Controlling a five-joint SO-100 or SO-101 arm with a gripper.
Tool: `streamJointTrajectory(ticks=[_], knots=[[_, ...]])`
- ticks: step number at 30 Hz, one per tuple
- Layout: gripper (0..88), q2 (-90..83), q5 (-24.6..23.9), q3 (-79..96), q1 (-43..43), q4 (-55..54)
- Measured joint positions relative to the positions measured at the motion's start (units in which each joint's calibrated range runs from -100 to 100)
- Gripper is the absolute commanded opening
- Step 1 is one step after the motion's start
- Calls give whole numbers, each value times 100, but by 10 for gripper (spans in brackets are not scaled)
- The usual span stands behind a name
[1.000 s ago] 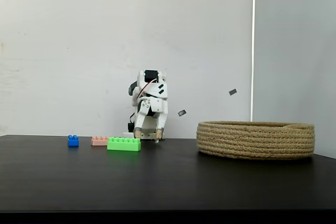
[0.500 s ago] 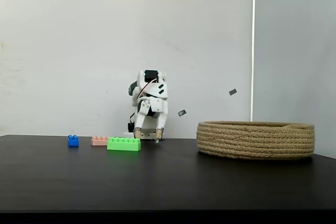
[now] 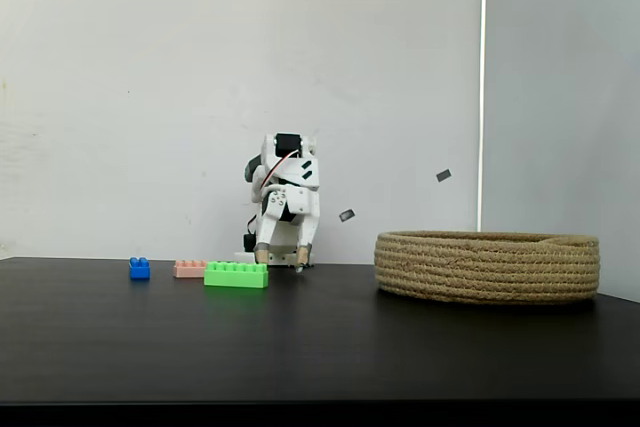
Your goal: Place the lego blocks in the tray
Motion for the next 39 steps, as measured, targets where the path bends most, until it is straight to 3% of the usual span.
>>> streamJointTrajectory(ticks=[6, 15, 19, 21, 24, 28, 33, 39], knots=[[181, 0, 5, 0, 0, 0], [277, 0, 1421, 0, -220, -901], [423, 0, 1905, 0, -220, -1340], [442, 0, 1934, 0, -220, -1356], [541, 0, 2022, 0, -179, -1372], [484, 0, 2164, -80, -269, -1324], [305, 0, 2300, -424, -204, -1299], [258, 0, 3267, -521, -8, -1039]])
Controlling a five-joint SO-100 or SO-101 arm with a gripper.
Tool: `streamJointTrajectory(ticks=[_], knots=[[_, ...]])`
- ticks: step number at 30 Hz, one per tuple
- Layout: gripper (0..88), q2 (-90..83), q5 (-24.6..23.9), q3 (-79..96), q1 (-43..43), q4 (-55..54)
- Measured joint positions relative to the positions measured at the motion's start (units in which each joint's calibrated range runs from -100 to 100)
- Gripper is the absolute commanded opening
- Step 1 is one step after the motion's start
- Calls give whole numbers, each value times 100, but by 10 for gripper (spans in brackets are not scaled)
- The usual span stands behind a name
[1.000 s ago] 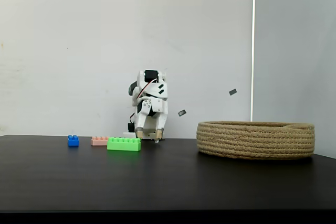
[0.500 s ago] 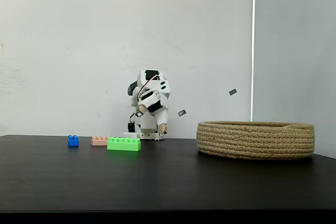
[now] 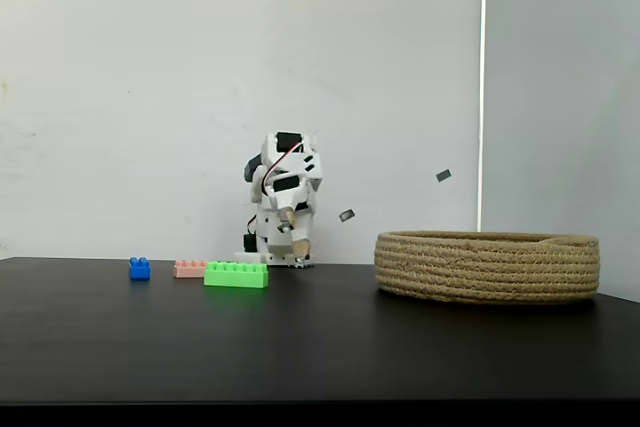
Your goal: Place the lego blocks in the tray
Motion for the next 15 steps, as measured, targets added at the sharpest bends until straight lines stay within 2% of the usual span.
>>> streamJointTrajectory(ticks=[2, 3, 5, 8, 15], knots=[[320, 0, 342, -141, 114, 0], [299, 0, 581, -186, 122, -16], [172, 0, 1167, -203, 122, -179], [128, 0, 1783, -194, 138, -528], [117, 0, 1661, -71, 497, -1056]])
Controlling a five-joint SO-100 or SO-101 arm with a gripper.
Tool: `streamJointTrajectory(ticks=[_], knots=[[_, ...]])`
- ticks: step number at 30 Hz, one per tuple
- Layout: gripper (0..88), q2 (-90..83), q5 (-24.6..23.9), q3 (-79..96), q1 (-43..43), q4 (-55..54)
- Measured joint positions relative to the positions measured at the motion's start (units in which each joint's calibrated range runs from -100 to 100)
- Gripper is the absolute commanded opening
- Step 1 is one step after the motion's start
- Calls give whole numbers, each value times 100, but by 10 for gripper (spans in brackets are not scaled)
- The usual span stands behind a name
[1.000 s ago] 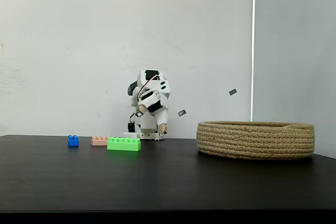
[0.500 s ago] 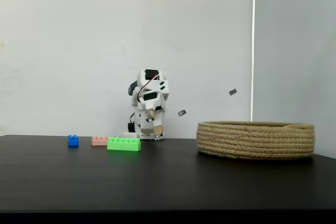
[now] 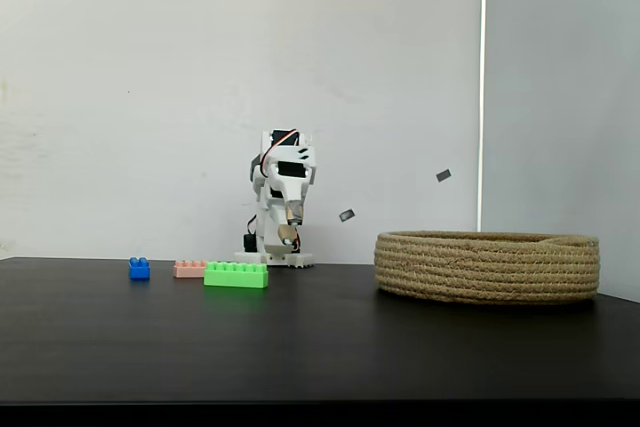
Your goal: Place the lego blocks in the tray
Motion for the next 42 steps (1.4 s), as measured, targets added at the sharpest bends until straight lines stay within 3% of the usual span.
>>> streamJointTrajectory(ticks=[6, 13, 22, 42], knots=[[120, 645, -264, -636, 212, -16], [158, 3681, -596, -2899, 537, 41], [195, 7176, -611, -4878, 1034, 41], [230, 9432, -777, -6611, 1287, 187]])
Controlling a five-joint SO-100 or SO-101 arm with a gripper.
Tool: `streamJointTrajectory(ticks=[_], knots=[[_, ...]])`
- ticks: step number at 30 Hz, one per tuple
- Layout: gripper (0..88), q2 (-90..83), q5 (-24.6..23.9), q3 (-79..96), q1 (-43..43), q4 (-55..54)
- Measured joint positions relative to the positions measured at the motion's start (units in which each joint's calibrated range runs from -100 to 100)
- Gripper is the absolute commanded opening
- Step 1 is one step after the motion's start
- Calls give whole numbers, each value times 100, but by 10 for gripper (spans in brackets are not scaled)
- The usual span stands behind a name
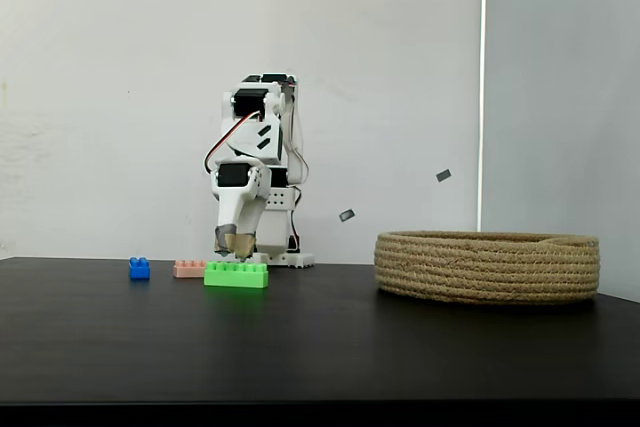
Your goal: Place the lego blocks in the tray
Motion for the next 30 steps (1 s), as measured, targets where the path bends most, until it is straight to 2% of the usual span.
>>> streamJointTrajectory(ticks=[12, 17, 21, 26, 30], knots=[[201, 645, 39, -407, 163, 0], [147, 797, 181, -407, 244, 0], [56, 916, 269, -442, 261, 0], [5, 1035, 288, -601, 261, 0], [2, 1052, 288, -619, 261, -8]])
